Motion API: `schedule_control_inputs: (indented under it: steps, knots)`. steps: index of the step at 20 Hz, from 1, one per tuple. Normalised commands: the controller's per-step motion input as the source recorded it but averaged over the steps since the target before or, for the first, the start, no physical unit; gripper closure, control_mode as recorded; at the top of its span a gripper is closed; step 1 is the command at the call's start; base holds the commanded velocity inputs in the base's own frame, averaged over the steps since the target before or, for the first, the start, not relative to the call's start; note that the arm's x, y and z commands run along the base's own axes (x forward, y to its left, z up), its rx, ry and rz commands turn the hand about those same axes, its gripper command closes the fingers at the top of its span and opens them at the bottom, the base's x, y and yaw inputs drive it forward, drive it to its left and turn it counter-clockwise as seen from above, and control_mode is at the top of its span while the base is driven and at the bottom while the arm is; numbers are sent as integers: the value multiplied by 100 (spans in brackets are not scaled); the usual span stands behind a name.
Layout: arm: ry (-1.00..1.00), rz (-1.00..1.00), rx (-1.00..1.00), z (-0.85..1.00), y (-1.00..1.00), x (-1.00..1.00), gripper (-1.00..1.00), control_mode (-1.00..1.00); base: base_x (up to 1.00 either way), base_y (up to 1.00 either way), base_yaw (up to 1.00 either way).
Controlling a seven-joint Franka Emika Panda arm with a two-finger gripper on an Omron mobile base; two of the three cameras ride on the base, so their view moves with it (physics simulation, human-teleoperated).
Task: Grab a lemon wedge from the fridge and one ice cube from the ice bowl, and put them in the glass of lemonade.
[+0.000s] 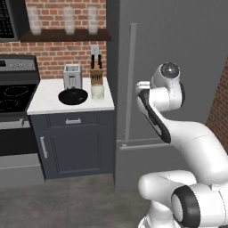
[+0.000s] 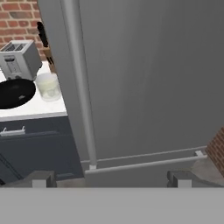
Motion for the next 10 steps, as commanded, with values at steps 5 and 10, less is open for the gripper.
schedule_control_inputs:
  steps: [5, 10]
  knots:
    - [0, 2, 0, -7, 8, 46, -100, -100, 0, 0, 0]
    - [0, 13, 0, -7, 31, 53, -100, -100, 0, 0, 0]
